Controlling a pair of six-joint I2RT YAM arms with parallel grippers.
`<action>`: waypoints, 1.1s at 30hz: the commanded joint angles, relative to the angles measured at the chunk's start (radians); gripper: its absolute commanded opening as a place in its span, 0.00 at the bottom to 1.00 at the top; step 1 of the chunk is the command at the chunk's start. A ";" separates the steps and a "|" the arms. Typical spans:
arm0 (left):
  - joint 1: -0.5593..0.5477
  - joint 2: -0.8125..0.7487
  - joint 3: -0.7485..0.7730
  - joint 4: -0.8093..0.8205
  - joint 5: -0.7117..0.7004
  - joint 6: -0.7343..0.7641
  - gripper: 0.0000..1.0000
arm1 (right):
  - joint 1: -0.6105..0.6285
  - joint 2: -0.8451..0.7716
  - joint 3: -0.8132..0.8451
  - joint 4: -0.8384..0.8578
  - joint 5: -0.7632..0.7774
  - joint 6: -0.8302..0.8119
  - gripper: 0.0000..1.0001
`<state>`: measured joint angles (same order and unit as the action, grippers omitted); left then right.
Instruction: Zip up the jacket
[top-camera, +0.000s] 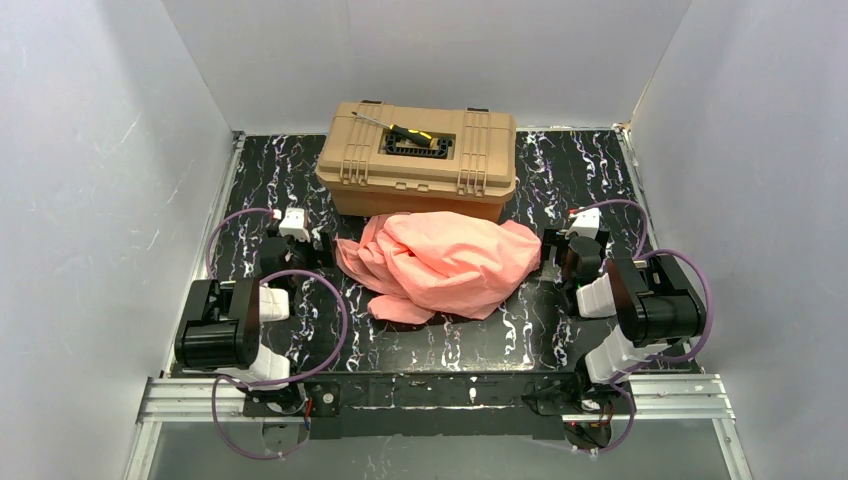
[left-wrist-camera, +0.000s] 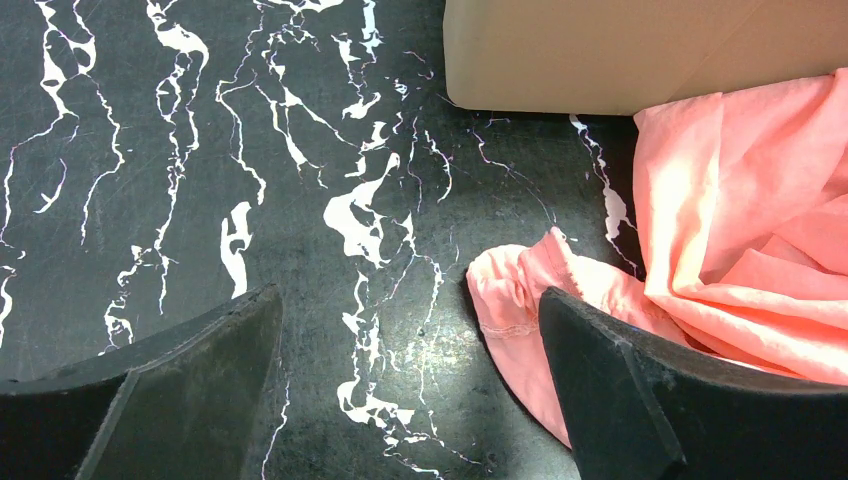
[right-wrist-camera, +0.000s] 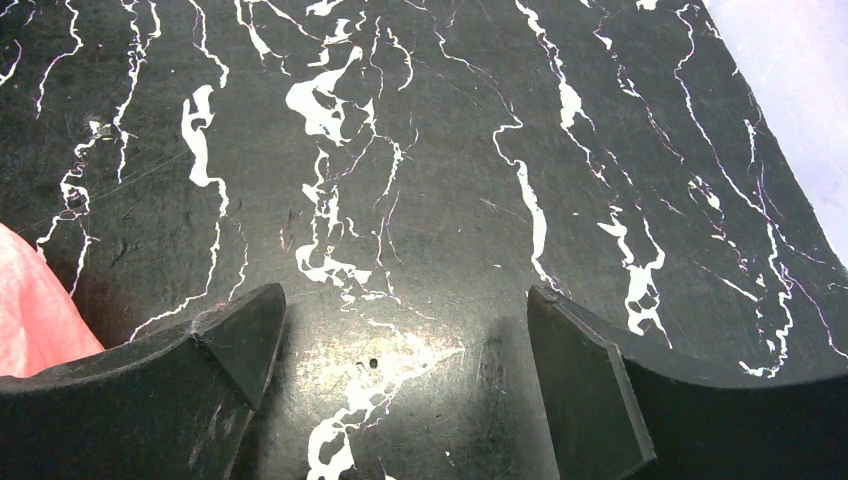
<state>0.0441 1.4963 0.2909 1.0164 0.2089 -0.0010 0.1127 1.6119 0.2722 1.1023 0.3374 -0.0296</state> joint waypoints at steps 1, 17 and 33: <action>0.005 -0.013 0.002 0.002 -0.017 -0.004 0.99 | -0.001 -0.006 0.007 0.063 0.008 -0.003 1.00; 0.011 -0.232 0.315 -0.728 0.009 0.098 0.99 | -0.001 -0.281 0.203 -0.512 0.284 0.206 1.00; 0.024 -0.430 0.692 -1.459 0.268 0.008 0.99 | 0.530 -0.621 0.618 -1.491 0.256 0.570 1.00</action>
<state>0.0631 1.0813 0.9070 -0.2108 0.3748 0.0189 0.3264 1.0279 0.7860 -0.1692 0.4835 0.5674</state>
